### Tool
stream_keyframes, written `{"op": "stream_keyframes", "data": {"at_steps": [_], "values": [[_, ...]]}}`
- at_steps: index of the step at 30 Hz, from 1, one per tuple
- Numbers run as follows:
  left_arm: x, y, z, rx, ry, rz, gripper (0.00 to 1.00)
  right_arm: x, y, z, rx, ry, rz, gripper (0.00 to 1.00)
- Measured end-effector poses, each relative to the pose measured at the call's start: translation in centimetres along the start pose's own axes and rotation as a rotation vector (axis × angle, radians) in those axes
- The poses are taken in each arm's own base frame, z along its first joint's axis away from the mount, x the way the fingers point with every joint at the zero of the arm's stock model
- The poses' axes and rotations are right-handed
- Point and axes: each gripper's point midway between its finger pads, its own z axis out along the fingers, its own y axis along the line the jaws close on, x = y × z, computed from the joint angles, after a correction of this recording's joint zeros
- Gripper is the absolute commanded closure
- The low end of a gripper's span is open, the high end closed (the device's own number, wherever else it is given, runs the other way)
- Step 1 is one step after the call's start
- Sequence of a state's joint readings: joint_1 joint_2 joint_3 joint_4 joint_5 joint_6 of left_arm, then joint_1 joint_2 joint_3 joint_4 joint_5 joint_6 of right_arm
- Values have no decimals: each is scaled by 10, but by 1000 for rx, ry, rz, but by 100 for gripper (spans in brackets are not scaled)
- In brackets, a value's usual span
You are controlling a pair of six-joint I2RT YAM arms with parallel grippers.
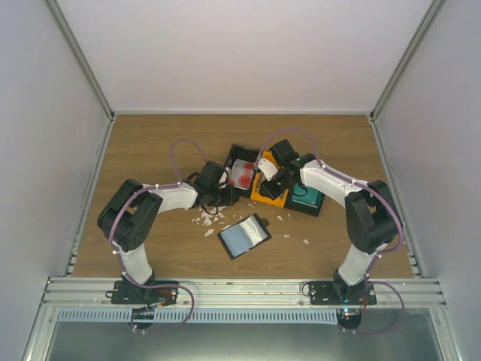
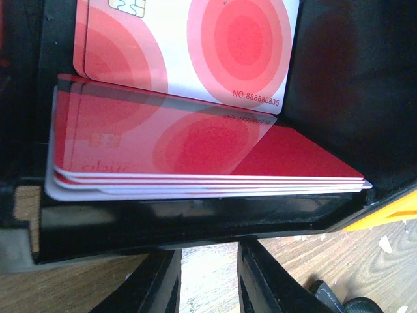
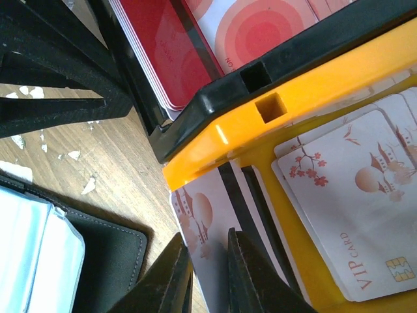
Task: Put the credit cards into the card holder
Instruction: Pick up the credit card from the storage box.
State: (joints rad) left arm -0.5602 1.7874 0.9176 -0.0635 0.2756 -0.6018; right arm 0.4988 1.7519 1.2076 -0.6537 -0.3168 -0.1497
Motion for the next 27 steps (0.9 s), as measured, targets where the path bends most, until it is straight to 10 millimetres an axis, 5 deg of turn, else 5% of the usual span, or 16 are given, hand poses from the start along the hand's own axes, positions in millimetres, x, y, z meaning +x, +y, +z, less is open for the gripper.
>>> {"op": "stream_keyframes", "data": {"at_steps": [8, 17, 27], "values": [[1, 1, 0, -4, 5, 8, 72, -9, -6, -10, 51, -39, -15, 99], [-14, -8, 3, 7, -9, 31, 67, -35, -34, -56, 283, -170, 9, 99], [-16, -21, -19, 64, -60, 58, 57, -48, -11, -93, 212, -345, 127, 99]]}}
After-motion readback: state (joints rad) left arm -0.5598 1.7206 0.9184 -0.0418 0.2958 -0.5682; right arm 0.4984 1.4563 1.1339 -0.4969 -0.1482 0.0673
